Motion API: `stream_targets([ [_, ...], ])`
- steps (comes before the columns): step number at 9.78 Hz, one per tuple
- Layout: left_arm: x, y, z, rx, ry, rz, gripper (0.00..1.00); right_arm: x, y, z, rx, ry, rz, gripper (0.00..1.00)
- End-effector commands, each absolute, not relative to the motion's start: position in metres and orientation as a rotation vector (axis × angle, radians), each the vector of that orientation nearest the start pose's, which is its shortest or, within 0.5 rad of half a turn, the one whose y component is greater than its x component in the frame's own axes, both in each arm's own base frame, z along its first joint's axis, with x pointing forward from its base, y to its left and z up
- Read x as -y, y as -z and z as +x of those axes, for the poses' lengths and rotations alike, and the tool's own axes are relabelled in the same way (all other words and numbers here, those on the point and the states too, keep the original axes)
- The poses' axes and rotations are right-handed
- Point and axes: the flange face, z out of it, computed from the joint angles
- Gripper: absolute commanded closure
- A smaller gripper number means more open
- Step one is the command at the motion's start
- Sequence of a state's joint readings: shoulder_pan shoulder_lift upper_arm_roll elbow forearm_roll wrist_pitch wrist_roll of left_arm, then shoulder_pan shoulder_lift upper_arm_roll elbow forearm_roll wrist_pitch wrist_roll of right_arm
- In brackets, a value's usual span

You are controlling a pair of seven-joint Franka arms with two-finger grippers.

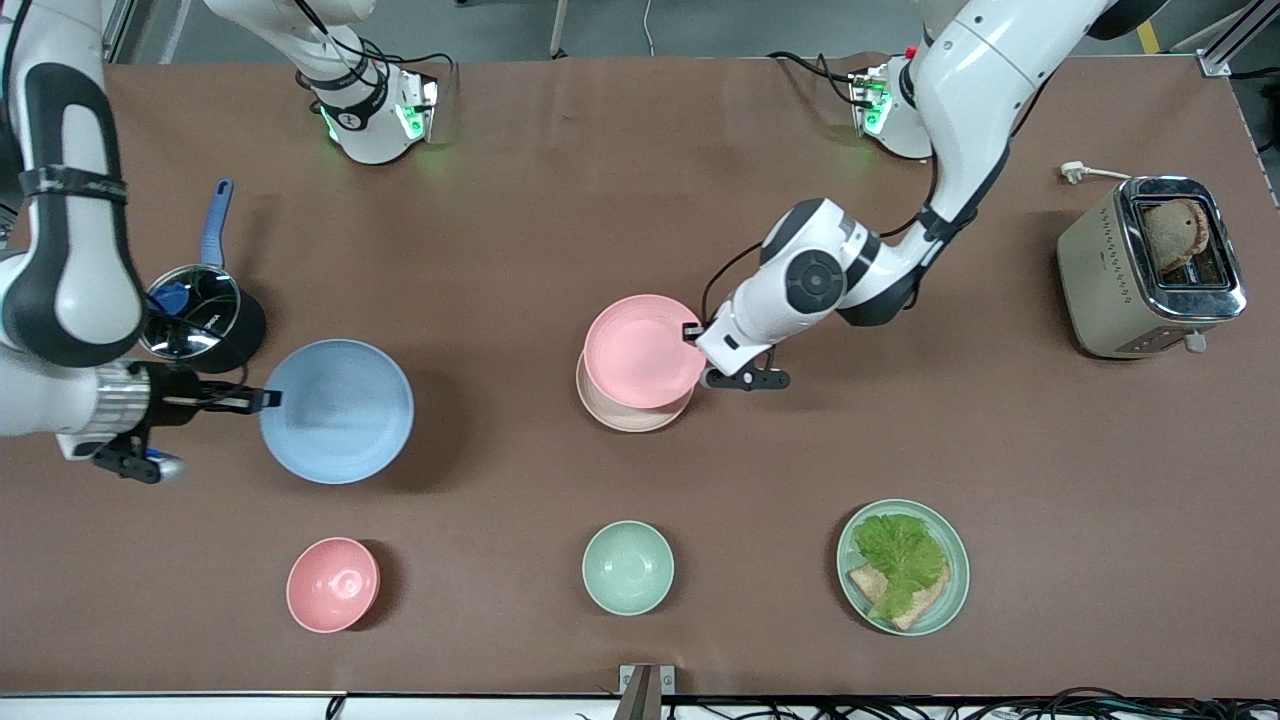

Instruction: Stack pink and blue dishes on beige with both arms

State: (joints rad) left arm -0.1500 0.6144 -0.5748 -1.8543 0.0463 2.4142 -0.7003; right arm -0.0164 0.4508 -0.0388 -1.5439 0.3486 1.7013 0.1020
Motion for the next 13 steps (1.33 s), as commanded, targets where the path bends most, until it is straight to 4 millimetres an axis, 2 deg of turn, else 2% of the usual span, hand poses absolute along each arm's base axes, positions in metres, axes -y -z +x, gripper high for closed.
stream_targets([
  [1, 0.416, -0.213, 0.506, 0.083, -0.251, -3.347, 0.99, -0.055, -0.394, 0.648, -0.421, -0.400, -2.848, 0.99],
  [3, 0.429, -0.209, 0.512, 0.115, -0.252, -3.363, 0.95, -0.109, -0.398, 0.644, -0.450, -0.386, -2.849, 0.99],
  [5, 0.427, -0.215, 0.521, 0.122, -0.218, -3.371, 0.82, -0.156, -0.399, 0.633, -0.450, -0.427, -2.832, 0.99],
  [6, 0.422, -0.216, 0.525, 0.137, -0.212, -3.369, 0.47, -0.178, -0.392, 0.624, -0.410, -0.457, -2.821, 0.99],
  [7, 0.416, -0.226, 0.532, 0.104, -0.143, -3.359, 0.08, -0.199, -0.379, 0.614, -0.395, -0.446, -2.816, 0.99],
  [8, 0.395, -0.249, 0.543, 0.054, -0.041, -3.326, 0.00, -0.228, -0.369, 0.600, -0.415, -0.436, -2.807, 0.99],
  [9, 0.377, -0.281, 0.545, 0.045, 0.029, -3.299, 0.00, -0.257, -0.357, 0.585, -0.444, -0.416, -2.794, 0.99],
  [10, 0.363, -0.318, 0.537, 0.012, 0.065, -3.231, 0.00, -0.281, -0.344, 0.570, -0.427, -0.386, -2.783, 0.99],
  [12, 0.309, -0.382, 0.553, -0.092, 0.145, -3.141, 0.00, -0.320, -0.317, 0.537, -0.423, -0.297, -2.761, 0.99],
  [13, 0.282, -0.415, 0.556, -0.119, 0.132, -3.143, 0.00, -0.333, -0.302, 0.522, -0.406, -0.246, -2.753, 0.99],
])
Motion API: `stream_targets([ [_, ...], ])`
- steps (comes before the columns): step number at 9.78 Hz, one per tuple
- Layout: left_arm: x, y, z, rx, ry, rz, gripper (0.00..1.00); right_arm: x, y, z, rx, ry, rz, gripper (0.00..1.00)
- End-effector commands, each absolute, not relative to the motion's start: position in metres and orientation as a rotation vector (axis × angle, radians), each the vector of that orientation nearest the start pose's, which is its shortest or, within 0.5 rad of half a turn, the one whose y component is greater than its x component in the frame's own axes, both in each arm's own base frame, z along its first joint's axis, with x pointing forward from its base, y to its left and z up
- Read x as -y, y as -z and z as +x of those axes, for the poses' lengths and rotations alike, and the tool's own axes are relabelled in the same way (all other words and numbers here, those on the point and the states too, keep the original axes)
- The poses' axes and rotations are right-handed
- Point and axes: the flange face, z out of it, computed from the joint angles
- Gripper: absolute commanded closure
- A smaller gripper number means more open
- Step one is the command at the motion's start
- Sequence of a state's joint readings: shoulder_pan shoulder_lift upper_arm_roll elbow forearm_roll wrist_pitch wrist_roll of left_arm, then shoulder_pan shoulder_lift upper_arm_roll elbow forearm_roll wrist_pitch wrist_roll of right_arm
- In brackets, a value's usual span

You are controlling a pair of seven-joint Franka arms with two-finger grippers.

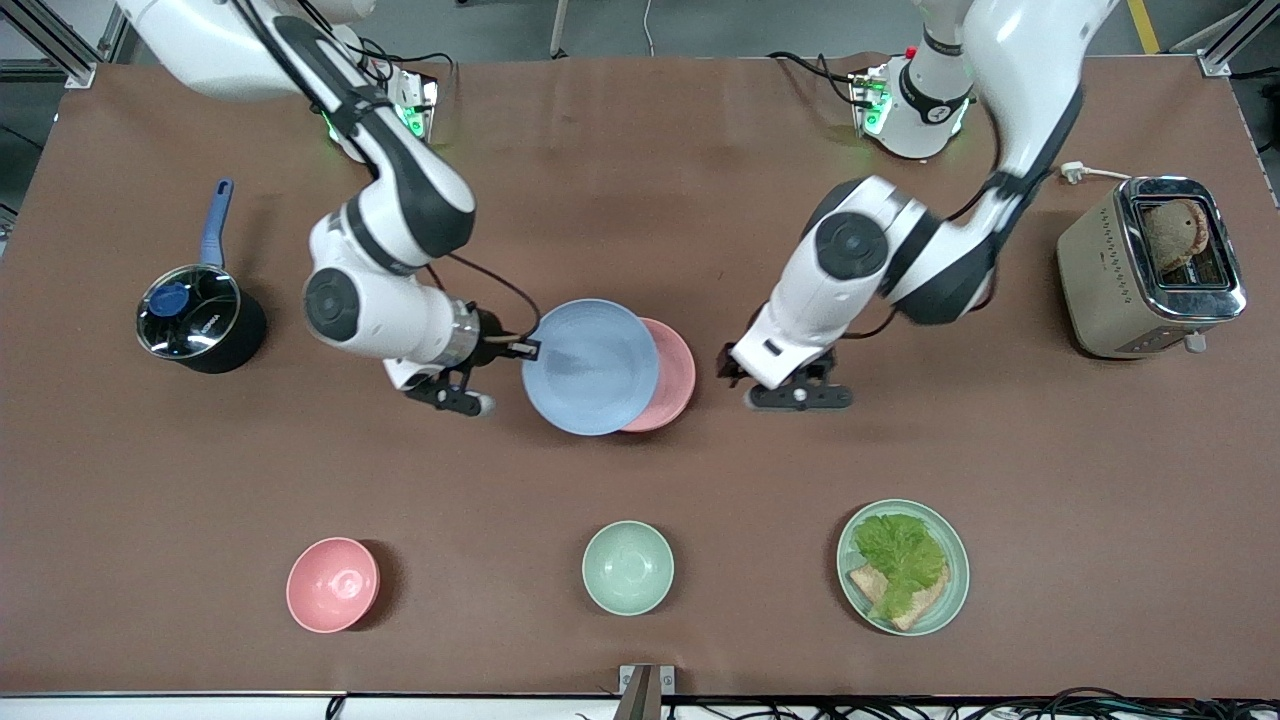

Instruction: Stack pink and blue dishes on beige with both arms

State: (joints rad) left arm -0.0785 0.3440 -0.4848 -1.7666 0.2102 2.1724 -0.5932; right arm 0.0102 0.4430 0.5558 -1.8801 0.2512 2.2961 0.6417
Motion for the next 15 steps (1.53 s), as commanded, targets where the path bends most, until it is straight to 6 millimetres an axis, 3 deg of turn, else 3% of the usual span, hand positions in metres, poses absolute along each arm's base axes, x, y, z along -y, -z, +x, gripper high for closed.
stream_targets([
  [1, 0.244, -0.447, 0.562, -0.162, 0.132, -3.152, 0.00, -0.344, -0.290, 0.510, -0.389, -0.188, -2.744, 0.99],
  [4, 0.133, -0.548, 0.536, -0.294, 0.055, -3.197, 0.00, -0.354, -0.266, 0.496, -0.378, -0.094, -2.716, 0.99],
  [6, 0.074, -0.610, 0.506, -0.206, 0.124, -3.188, 0.00, -0.349, -0.242, 0.484, -0.370, -0.064, -2.723, 0.98],
  [8, 0.045, -0.655, 0.507, -0.287, 0.254, -3.161, 0.00, -0.348, -0.233, 0.477, -0.367, -0.055, -2.725, 0.97],
  [11, 0.039, -0.701, 0.532, -0.261, 0.123, -3.124, 0.00, -0.351, -0.225, 0.476, -0.367, -0.072, -2.721, 0.90],
  [12, 0.039, -0.696, 0.535, -0.239, 0.080, -3.127, 0.00, -0.353, -0.222, 0.478, -0.379, -0.081, -2.716, 0.66],
  [13, 0.038, -0.697, 0.532, -0.188, 0.072, -3.127, 0.00, -0.350, -0.225, 0.481, -0.397, -0.077, -2.713, 0.04],
  [14, 0.040, -0.694, 0.529, -0.137, 0.039, -3.129, 0.00, -0.346, -0.242, 0.487, -0.392, -0.044, -2.713, 0.00],
  [15, 0.041, -0.694, 0.529, -0.118, 0.037, -3.130, 0.00, -0.330, -0.276, 0.495, -0.380, -0.027, -2.751, 0.00],
])
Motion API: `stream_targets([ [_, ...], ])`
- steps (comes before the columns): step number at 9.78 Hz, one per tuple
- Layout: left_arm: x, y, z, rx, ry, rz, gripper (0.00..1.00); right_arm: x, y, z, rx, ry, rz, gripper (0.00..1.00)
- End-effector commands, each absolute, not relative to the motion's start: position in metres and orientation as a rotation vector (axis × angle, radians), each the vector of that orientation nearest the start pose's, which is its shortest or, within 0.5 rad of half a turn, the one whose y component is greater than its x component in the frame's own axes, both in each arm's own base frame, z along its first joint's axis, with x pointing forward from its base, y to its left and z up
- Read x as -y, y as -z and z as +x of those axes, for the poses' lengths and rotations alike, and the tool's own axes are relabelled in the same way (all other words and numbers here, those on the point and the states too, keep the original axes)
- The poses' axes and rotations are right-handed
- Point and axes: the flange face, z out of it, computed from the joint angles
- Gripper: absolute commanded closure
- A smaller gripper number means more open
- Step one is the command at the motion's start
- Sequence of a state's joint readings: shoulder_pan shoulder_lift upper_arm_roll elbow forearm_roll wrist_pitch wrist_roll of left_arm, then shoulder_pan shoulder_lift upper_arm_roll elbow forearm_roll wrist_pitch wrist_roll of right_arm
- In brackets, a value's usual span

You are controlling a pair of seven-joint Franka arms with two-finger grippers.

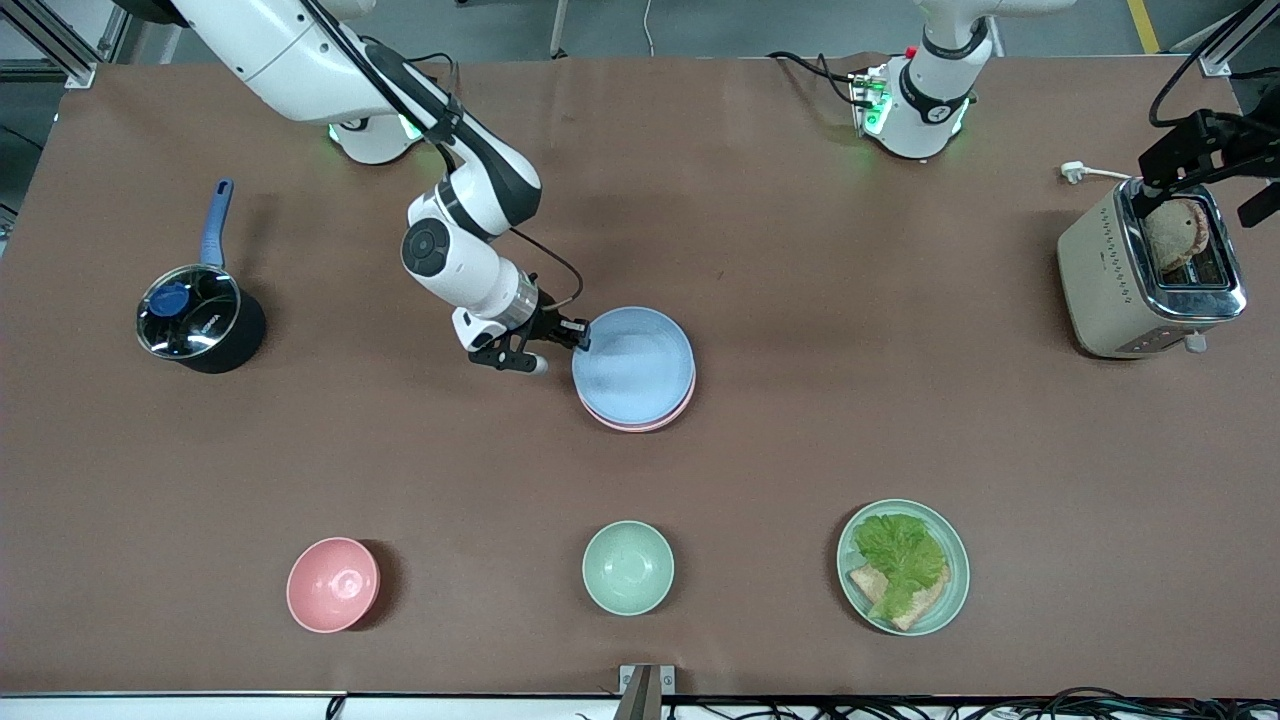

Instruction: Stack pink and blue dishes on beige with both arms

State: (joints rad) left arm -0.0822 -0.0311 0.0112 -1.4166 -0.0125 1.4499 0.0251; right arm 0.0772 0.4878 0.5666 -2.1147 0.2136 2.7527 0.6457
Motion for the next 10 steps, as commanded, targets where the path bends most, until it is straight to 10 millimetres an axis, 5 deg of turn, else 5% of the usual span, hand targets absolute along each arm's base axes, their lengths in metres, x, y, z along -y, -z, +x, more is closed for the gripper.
stream_targets([
  [1, 0.041, -0.694, 0.528, -0.115, 0.037, -3.131, 0.00, -0.310, -0.318, 0.505, -0.335, -0.015, -2.838, 0.00],
  [3, 0.038, -0.694, 0.520, -0.101, 0.034, -3.132, 0.00, -0.251, -0.422, 0.530, -0.374, 0.026, -3.004, 0.00],
  [5, 0.037, -0.694, 0.510, -0.027, 0.034, -3.135, 0.00, -0.160, -0.515, 0.563, -0.511, 0.055, -3.083, 0.00],
  [8, 0.037, -0.690, 0.516, -0.020, 0.028, -3.148, 0.00, -0.028, -0.601, 0.570, -0.354, 0.078, -3.143, 0.00],
  [10, 0.035, -0.689, 0.517, -0.018, 0.031, -3.148, 0.00, 0.011, -0.649, 0.546, -0.326, 0.035, -3.144, 0.00],
])
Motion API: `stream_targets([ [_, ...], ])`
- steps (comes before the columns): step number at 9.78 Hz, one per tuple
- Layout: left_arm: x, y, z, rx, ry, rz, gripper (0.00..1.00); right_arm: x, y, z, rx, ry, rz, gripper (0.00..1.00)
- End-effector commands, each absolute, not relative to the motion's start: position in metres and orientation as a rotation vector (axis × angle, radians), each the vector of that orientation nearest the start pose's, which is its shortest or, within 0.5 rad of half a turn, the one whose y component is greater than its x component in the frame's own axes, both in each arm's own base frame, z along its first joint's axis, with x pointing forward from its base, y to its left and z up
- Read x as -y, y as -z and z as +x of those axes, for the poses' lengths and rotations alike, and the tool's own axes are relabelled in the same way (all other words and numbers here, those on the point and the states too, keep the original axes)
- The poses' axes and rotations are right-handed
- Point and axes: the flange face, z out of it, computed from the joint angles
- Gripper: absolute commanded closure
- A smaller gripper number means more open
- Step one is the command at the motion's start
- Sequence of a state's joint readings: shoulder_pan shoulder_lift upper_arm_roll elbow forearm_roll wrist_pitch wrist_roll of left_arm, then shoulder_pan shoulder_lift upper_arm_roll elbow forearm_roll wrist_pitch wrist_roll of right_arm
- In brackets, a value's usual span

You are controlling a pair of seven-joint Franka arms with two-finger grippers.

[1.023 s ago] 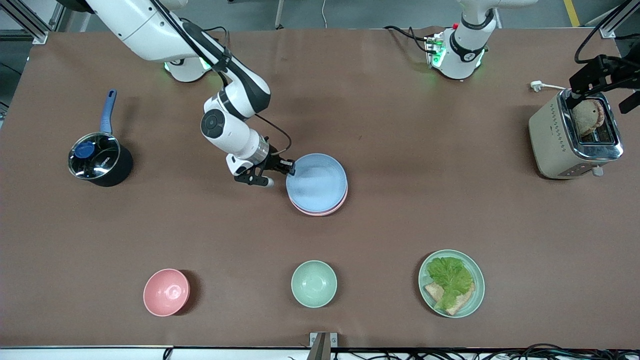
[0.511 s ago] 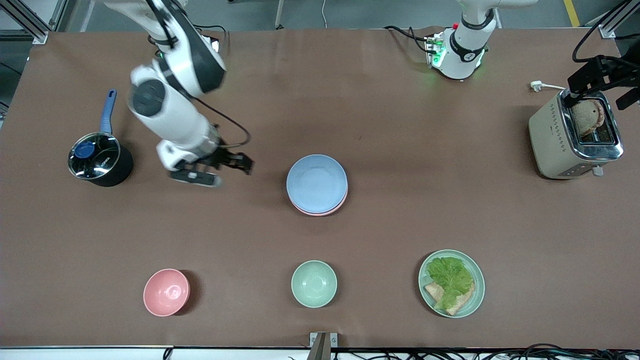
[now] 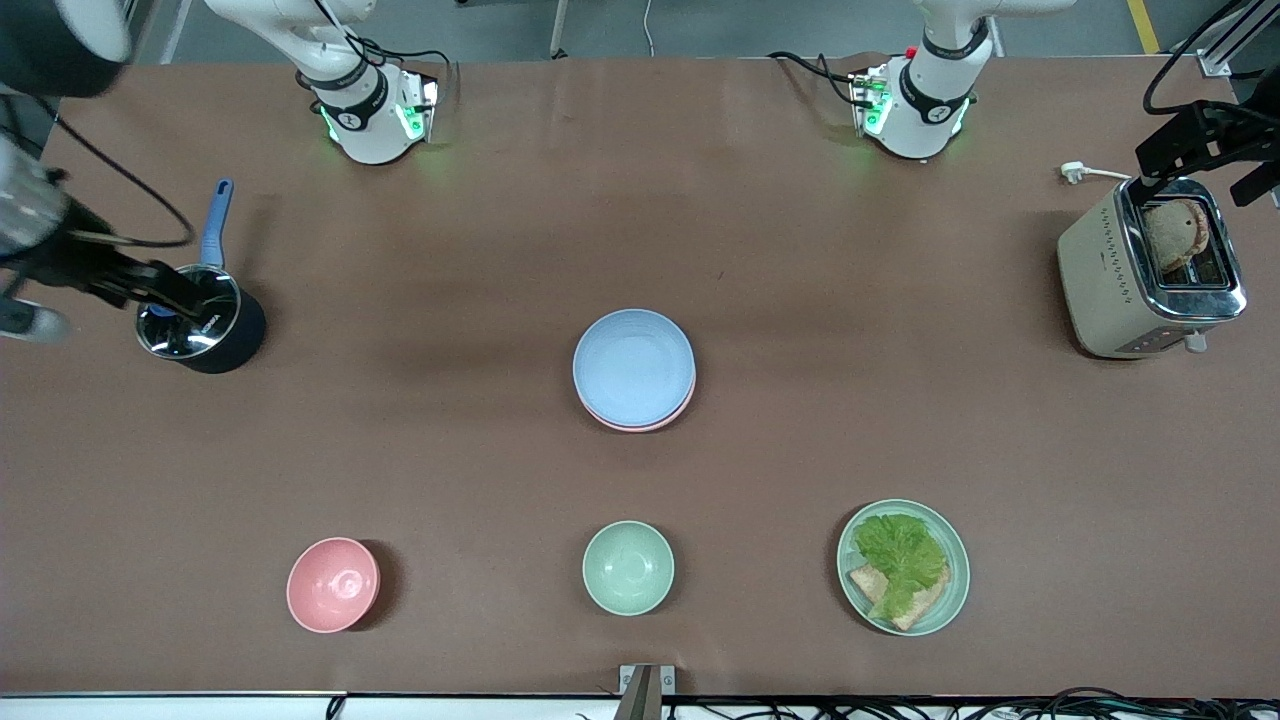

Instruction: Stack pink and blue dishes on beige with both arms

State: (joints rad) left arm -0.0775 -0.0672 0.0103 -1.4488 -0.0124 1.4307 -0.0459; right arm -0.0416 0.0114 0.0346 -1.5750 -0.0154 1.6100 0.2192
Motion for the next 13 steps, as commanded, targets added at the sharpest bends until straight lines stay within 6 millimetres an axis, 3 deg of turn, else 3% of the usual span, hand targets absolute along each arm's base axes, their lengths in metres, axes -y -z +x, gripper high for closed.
stream_targets([
  [1, 0.034, -0.688, 0.517, -0.013, 0.031, -3.146, 0.00, 0.017, -0.656, 0.543, -0.334, 0.024, -3.124, 0.00],
  [4, 0.034, -0.689, 0.517, -0.042, 0.034, -3.137, 0.00, 0.026, -0.672, 0.541, -0.350, 0.046, -3.100, 0.00],
  [13, 0.035, -0.689, 0.516, -0.038, 0.028, -3.120, 0.00, 0.023, -0.675, 0.539, -0.248, 0.028, -3.124, 0.00],
])
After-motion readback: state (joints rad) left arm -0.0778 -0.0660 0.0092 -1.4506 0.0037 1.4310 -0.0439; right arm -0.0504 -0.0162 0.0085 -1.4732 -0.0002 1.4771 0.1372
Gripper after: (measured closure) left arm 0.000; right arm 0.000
